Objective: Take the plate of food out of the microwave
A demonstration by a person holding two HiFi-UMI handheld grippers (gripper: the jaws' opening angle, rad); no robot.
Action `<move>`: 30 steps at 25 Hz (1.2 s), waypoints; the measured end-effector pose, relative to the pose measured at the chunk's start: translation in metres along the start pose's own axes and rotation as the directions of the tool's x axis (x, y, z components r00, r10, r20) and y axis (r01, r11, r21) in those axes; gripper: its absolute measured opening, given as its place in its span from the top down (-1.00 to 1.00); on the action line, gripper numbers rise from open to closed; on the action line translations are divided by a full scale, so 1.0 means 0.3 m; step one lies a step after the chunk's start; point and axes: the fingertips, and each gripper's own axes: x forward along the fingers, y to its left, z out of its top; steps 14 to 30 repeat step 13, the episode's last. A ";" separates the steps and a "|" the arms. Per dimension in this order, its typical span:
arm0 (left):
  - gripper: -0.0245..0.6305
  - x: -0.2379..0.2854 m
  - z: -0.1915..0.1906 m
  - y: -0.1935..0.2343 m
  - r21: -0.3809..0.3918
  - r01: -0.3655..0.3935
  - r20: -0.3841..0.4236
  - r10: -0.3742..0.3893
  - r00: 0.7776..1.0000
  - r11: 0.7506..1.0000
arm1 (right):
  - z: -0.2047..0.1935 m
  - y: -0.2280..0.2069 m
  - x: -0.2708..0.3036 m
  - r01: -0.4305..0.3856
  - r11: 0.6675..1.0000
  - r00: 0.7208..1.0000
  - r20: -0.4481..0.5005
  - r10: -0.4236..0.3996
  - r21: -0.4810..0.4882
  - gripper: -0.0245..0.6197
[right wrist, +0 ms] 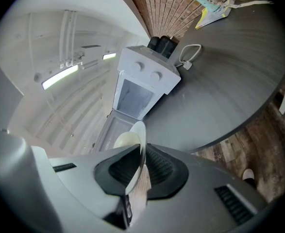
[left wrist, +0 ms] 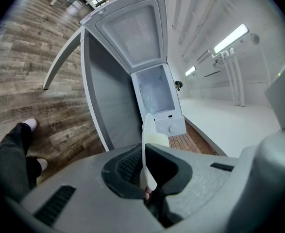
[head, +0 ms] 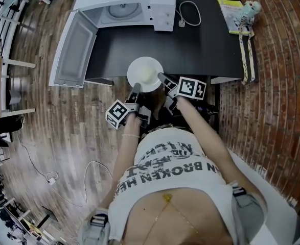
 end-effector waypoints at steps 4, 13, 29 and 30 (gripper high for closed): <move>0.88 0.001 0.002 -0.005 0.004 0.000 0.000 0.000 1.000 1.000 | 0.004 0.003 0.000 -0.002 1.000 1.000 0.000 0.002 0.002 0.80; 0.88 0.009 -0.004 -0.005 0.000 -0.006 -0.003 0.006 1.000 1.000 | 0.008 -0.006 0.000 -0.001 1.000 1.000 -0.002 0.001 0.006 0.80; 0.88 0.009 -0.004 -0.005 0.000 -0.006 -0.003 0.006 1.000 1.000 | 0.008 -0.006 0.000 -0.001 1.000 1.000 -0.002 0.001 0.006 0.80; 0.88 0.009 -0.004 -0.005 0.000 -0.006 -0.003 0.006 1.000 1.000 | 0.008 -0.006 0.000 -0.001 1.000 1.000 -0.002 0.001 0.006 0.80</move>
